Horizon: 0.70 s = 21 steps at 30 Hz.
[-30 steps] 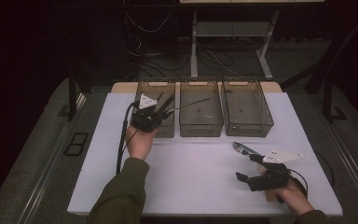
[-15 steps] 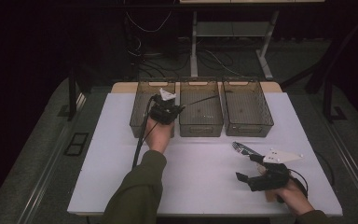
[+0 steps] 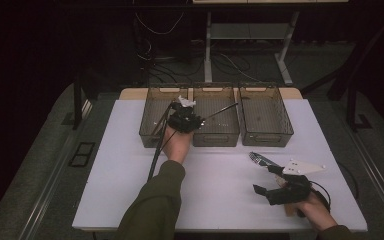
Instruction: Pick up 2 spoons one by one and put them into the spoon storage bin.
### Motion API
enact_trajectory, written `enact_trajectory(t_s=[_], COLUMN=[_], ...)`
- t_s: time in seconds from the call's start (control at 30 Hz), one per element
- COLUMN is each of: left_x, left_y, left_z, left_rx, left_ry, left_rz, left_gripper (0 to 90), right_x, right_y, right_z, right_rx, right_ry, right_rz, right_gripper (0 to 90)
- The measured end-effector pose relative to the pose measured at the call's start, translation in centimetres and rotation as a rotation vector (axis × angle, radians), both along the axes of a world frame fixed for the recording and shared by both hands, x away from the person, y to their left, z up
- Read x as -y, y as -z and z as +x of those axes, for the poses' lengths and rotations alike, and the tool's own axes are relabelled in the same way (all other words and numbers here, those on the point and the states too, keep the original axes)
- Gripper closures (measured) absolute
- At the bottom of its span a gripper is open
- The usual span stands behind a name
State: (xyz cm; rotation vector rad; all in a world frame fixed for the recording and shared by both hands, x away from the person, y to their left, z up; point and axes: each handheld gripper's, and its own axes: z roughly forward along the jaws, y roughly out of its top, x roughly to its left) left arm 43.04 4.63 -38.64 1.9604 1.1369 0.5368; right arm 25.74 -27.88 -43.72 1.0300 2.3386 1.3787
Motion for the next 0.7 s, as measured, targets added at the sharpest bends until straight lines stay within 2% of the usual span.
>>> enact_trajectory(t_s=[0.23,0.37,0.6,0.7], left_x=[-0.2,-0.3,-0.8,-1.3], left_y=[-0.3,-0.8,-1.9,-2.4], left_z=[-0.2,-0.6,-1.8,-2.6], left_rx=[0.001,0.000,0.019,0.027], left_ry=[0.041,0.090,0.192,0.227], left_rz=[-0.020,-0.036,-0.024,-0.034], left_gripper=[66.7,63.6,56.3,53.2], right_x=[0.0,0.0,0.0,0.0], right_y=[0.0,0.0,0.0,0.0], right_z=[0.0,0.0,0.0,0.0], right_rx=[0.001,0.000,0.001,0.000], right_ry=[0.001,0.001,0.001,0.003], right_rz=[-0.002,-0.002,-0.002,-0.001], right_gripper=[9.1,9.1,9.1,9.1])
